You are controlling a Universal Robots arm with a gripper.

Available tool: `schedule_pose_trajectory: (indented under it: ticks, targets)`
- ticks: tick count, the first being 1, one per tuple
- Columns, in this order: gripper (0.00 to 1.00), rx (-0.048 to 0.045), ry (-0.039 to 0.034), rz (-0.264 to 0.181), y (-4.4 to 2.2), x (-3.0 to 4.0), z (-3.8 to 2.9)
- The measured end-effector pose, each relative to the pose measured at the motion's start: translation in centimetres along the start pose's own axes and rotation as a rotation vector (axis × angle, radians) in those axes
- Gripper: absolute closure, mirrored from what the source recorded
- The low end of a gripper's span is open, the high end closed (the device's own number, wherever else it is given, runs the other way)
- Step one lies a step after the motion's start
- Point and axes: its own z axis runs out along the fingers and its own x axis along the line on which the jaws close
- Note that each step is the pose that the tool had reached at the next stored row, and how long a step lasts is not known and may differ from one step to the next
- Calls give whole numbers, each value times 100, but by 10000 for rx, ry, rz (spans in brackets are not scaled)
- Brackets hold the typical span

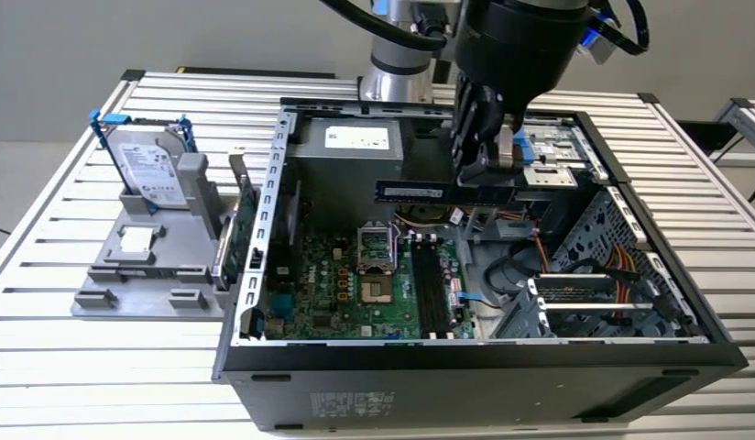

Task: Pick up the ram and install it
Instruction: 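Pick up the ram and move it above insertion slot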

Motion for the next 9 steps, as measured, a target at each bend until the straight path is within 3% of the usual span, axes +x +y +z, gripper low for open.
schedule_pose_trajectory:
  ticks: [9]
  targets:
    - [100, 0, -2, 17, -117, -25, -1]
